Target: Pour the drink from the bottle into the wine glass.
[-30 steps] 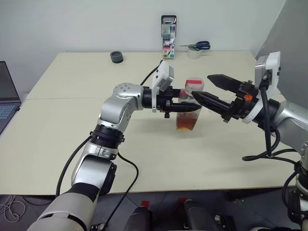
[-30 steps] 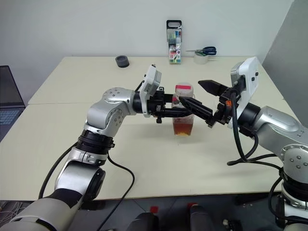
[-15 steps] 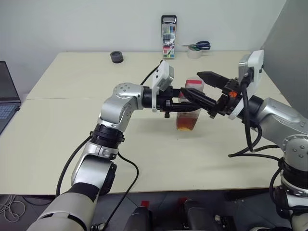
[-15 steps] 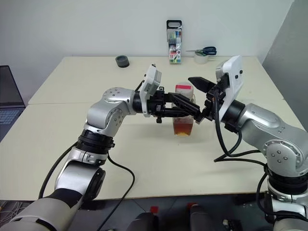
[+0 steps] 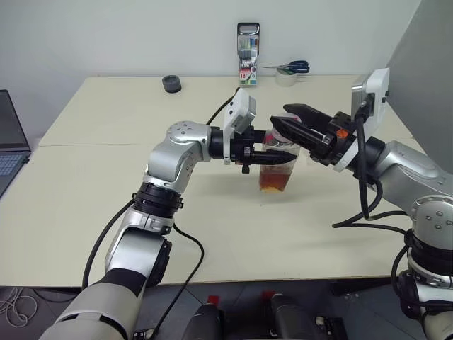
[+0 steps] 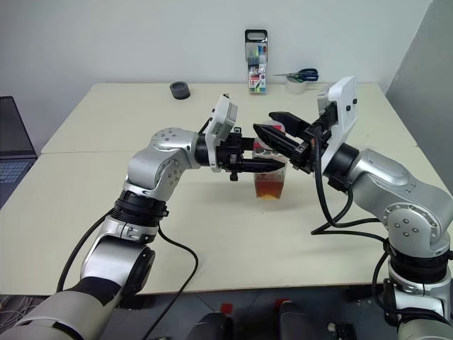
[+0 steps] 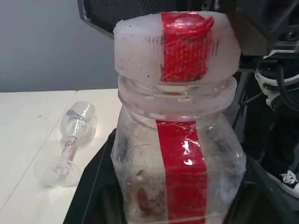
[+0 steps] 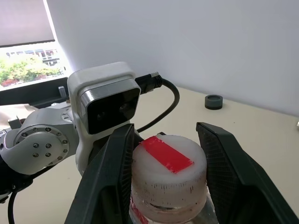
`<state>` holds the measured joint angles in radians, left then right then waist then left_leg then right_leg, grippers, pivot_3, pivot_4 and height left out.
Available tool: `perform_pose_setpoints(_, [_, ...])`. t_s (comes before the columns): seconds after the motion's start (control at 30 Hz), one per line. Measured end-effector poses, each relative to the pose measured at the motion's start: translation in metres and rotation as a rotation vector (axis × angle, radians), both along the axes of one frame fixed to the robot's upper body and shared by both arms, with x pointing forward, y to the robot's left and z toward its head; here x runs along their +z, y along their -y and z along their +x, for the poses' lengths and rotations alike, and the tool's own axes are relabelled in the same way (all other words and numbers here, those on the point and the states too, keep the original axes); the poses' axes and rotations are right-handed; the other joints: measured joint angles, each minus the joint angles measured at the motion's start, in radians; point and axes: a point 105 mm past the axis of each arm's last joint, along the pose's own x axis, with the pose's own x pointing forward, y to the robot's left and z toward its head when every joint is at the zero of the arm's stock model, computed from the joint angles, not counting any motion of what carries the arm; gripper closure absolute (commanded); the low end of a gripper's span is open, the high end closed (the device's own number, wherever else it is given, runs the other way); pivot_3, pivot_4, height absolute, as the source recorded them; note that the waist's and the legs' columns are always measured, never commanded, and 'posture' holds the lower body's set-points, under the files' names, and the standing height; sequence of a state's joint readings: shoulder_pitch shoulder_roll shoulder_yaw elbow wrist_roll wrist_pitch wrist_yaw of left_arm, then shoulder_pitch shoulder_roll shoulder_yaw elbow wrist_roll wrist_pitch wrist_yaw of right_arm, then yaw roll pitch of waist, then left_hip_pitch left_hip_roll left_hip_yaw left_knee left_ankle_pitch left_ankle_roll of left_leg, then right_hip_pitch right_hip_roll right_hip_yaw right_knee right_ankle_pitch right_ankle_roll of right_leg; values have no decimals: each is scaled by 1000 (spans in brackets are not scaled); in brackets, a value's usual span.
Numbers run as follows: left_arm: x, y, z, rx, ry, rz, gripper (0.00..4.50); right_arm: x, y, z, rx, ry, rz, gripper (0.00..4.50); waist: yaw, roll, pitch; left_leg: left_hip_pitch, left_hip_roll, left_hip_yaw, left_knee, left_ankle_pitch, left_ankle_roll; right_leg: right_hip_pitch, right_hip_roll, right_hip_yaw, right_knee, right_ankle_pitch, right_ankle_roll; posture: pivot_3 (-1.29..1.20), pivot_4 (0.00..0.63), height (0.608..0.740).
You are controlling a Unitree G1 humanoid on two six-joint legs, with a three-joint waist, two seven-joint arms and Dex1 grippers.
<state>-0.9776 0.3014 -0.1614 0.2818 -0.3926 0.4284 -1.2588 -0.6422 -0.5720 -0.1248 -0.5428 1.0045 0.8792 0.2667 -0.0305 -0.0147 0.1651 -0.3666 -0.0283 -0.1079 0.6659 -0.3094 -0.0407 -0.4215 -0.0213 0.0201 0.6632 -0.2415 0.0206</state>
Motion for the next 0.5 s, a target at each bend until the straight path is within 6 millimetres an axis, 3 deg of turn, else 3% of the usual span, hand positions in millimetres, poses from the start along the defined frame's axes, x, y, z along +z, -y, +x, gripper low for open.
perform_pose_setpoints(0.13, [4, 1, 1, 3, 11, 2, 2665, 9, 1, -1, -4, 60, -32, 2726, 0, 0, 0, 0, 0, 0, 0, 0, 0, 0, 0, 0, 0, 0, 0, 0, 150, 740])
perform_pose_setpoints(0.3, [3, 1, 0, 0, 11, 4, 2665, 34, 28, 9, -121, 110, 47, 2726, 1, 0, 0, 0, 0, 0, 0, 0, 0, 0, 0, 0, 0, 0, 0, 0, 150, 740])
perform_pose_setpoints(0.4, [3, 1, 0, 0, 11, 3, 2665, 35, 36, 10, -150, 92, 85, 2726, 0, 0, 0, 0, 0, 0, 0, 0, 0, 0, 0, 0, 0, 0, 0, 0, 150, 740])
perform_pose_setpoints(0.5, [3, 2, 0, -1, 10, 3, 2665, 22, 39, 10, -173, 58, 75, 2726, 1, 0, 0, 0, 0, 1, 0, 0, 0, 0, 0, 0, 0, 0, 0, 0, 150, 740])
